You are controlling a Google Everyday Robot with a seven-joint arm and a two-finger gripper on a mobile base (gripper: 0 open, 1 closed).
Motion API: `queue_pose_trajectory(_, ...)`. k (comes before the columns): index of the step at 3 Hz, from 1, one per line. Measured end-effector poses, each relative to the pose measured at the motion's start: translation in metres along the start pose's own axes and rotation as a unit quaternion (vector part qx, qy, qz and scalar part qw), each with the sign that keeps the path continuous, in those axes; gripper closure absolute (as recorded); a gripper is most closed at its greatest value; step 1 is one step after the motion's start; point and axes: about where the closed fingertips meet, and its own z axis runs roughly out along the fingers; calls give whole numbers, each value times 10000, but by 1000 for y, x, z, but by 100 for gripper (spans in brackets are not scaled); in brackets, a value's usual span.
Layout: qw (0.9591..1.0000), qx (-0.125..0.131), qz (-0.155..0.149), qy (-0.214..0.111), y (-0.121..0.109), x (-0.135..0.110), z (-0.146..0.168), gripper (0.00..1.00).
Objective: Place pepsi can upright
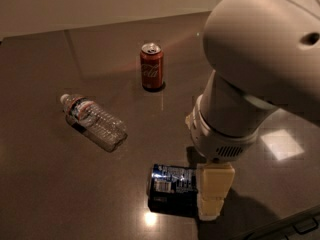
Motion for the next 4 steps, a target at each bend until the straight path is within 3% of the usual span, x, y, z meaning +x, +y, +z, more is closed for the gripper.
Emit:
queue_pose_trajectory(2,9999,-136,-43,57,11,-4,17,1)
queue_pose_trajectory(3,9998,-176,-51,65,13,-4,20,21)
queue_pose_trajectory(4,9997,-194,-75,86,13,-4,21,52)
